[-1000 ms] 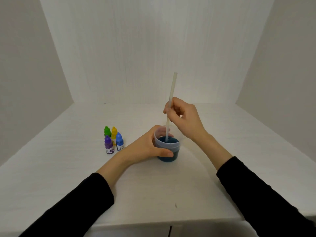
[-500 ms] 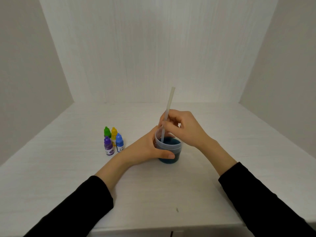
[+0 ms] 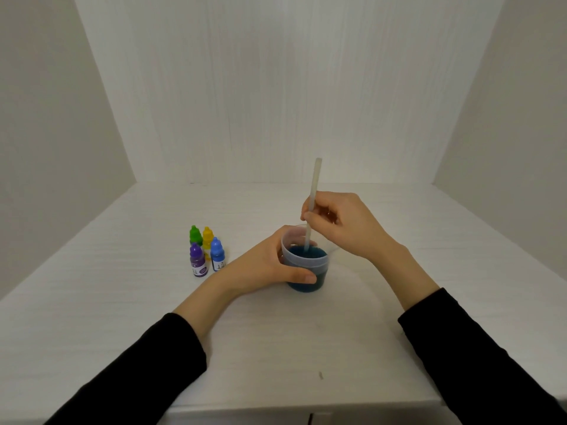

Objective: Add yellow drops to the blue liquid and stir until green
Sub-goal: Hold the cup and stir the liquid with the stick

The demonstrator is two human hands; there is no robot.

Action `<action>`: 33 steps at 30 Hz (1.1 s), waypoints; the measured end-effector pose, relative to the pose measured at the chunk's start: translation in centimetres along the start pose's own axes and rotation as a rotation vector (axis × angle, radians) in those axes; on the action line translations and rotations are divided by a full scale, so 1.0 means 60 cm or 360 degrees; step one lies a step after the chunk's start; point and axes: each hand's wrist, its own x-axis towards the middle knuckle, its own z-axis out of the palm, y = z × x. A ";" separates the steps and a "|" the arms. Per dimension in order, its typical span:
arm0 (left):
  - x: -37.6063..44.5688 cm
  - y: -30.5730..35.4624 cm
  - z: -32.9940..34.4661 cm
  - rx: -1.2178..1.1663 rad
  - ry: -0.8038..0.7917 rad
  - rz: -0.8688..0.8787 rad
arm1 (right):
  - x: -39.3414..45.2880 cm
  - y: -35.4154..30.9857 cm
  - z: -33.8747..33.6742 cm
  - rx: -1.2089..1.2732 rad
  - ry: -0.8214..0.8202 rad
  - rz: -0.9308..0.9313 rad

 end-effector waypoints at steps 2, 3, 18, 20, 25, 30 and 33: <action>0.000 -0.001 0.000 0.0010 0.0008 -0.0019 | -0.002 0.001 -0.005 -0.0060 0.0006 -0.0004; 0.000 -0.001 -0.001 0.0016 0.0010 -0.0028 | -0.002 0.001 -0.007 -0.0071 0.0005 0.0003; -0.002 0.005 0.000 0.0011 -0.0024 0.0009 | -0.015 -0.030 0.004 0.0411 -0.0100 -0.0031; -0.002 0.004 0.000 0.0006 -0.0025 0.0025 | -0.015 -0.031 0.006 0.0443 -0.0099 -0.0040; -0.004 0.008 0.000 0.0012 -0.0053 0.0027 | -0.012 -0.029 0.013 0.0395 -0.0068 -0.0088; -0.002 0.006 0.001 0.0007 -0.0022 0.0032 | -0.006 -0.024 0.014 0.0252 -0.0049 -0.0083; 0.000 0.000 0.000 0.0019 -0.0012 -0.0006 | -0.005 -0.020 0.009 0.0104 -0.0058 -0.0061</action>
